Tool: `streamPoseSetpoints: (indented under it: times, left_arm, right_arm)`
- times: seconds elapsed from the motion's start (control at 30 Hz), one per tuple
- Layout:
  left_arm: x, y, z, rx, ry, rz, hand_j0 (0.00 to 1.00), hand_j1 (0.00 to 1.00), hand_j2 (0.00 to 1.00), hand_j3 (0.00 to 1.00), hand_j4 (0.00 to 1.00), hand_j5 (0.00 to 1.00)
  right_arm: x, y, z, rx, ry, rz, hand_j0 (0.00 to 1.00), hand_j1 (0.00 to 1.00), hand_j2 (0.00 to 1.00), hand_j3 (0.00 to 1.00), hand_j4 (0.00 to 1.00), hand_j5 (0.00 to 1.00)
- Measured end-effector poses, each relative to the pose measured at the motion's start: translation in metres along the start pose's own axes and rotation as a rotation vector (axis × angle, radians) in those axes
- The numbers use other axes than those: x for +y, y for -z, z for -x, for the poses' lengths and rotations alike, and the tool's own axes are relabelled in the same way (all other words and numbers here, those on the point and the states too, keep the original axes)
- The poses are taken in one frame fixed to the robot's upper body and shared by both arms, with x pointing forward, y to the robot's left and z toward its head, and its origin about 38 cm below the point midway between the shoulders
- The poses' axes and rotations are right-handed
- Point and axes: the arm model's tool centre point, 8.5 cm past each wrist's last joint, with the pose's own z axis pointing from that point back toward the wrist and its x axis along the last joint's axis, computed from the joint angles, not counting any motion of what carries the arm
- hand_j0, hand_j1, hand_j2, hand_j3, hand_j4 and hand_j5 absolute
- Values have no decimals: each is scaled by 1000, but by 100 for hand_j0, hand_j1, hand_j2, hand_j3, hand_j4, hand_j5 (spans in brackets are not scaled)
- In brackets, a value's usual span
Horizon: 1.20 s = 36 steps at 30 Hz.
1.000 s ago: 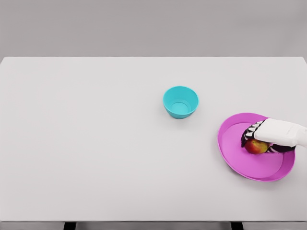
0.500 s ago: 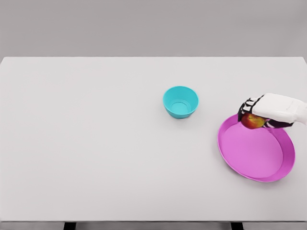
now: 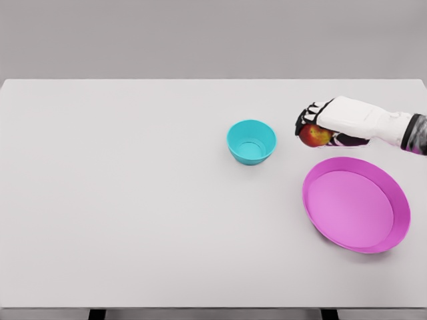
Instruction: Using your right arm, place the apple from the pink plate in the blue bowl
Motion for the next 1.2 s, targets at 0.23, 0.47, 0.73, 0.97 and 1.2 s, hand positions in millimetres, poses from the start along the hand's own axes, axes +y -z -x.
streamPoseSetpoints:
  times: [0.23, 0.47, 0.73, 0.97, 1.2]
  left_arm:
    - [0, 0, 0, 0, 0, 0, 100, 100, 100, 100, 100, 100]
    - [0, 0, 0, 0, 0, 0, 100, 100, 100, 100, 100, 100]
    - [0, 0, 0, 0, 0, 0, 100, 100, 100, 100, 100, 100]
    - [0, 0, 0, 0, 0, 0, 100, 100, 100, 100, 100, 100]
    - [0, 0, 0, 0, 0, 0, 100, 100, 100, 100, 100, 100]
  right_arm:
    - [-7, 37, -1, -44, 4, -19, 46, 46, 46, 46, 46, 46]
    - [-5, 56, -7, -78, 1, -52, 45, 45, 45, 45, 45, 45]
    - [-10, 67, -13, -99, -15, -52, 41, 41, 41, 41, 41, 41]
    - [-25, 82, -17, -112, -45, -39, 41, 41, 41, 41, 41, 41]
    - [-25, 104, -19, -124, -51, -75, 42, 42, 42, 42, 42, 42]
